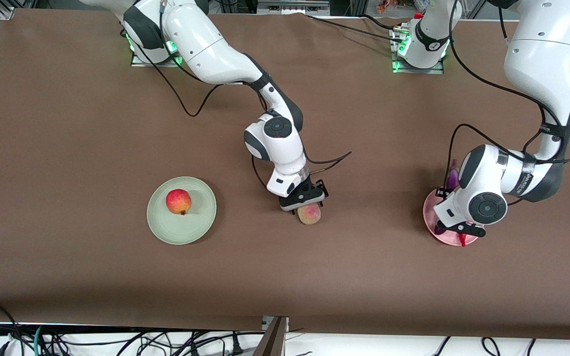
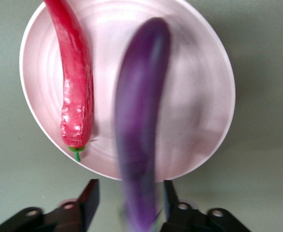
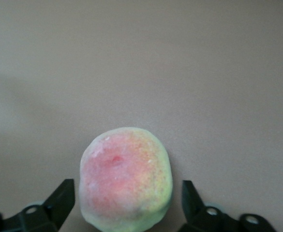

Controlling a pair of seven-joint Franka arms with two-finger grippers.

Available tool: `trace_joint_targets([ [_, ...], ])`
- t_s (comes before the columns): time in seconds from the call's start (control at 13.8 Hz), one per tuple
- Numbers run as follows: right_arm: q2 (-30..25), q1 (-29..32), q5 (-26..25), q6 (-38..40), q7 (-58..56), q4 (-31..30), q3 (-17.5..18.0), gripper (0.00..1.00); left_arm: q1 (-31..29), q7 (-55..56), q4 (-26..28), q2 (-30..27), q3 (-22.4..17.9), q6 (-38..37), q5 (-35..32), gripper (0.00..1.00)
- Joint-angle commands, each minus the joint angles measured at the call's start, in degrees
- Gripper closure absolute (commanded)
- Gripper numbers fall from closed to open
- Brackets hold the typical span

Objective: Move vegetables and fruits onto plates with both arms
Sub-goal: 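Grasp the peach with the right gripper while the left gripper carries the eggplant, then lower the peach onto the green plate while the left gripper releases the eggplant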

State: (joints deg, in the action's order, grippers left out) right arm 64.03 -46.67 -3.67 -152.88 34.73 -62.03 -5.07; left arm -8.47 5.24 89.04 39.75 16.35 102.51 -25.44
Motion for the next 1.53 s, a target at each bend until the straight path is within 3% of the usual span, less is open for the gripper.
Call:
trace_joint_targets([
  [0.0,-0.12,0.26,-0.37,1.95,-0.45,2.27,-0.47,0.50,-0.23,-0.76,-0.27,-0.63,0.44,-0.21,-1.45,0.00],
  [0.15,-2.66,1.49,-0.37,8.09,-1.76,2.27,-0.21,0.78,0.12,-0.76,-0.53,-2.12,1.14,-0.56,-1.45,0.00],
  [0.51,-13.11,10.54,3.48,24.35,-24.92,-1.67,0.41,0.79,0.38,0.02,-1.58,-12.22,6.67,-8.72,2.83,0.00],
  [0.73,-25.14,15.10,3.85,25.53,-31.80,-19.55,-0.12,0.78,0.38,-0.06,-4.91,-18.82,6.94,-11.54,9.68,0.00],
  [1.02,-30.27,19.34,4.64,20.00,-36.57,-33.48,-0.38,0.74,0.38,-0.76,-14.66,-21.11,7.29,-22.69,12.52,0.00],
  [1.09,-30.71,20.03,4.64,18.33,-37.53,-35.68,-0.73,0.73,0.38,-0.76,-15.12,-22.68,7.21,-23.14,12.52,0.00],
  [1.24,-30.98,21.88,4.64,13.85,-38.77,-39.47,-0.73,0.60,1.34,-0.76,-12.33,-26.89,5.11,-22.54,16.62,0.00],
  [1.31,-30.63,21.97,4.73,11.92,-38.69,-40.44,-0.73,0.47,3.79,-0.94,-7.78,-29.96,1.18,-20.27,18.48,0.00],
  [1.38,-30.19,22.06,4.73,10.59,-38.16,-40.62,-0.73,0.28,4.77,-2.50,-3.13,-33.73,-3.38,-17.29,23.11,0.00],
  [1.45,-29.75,22.24,5.42,10.41,-38.07,-40.54,-0.73,0.20,6.17,-5.30,3.01,-37.95,-6.04,-12.56,26.20,0.00],
])
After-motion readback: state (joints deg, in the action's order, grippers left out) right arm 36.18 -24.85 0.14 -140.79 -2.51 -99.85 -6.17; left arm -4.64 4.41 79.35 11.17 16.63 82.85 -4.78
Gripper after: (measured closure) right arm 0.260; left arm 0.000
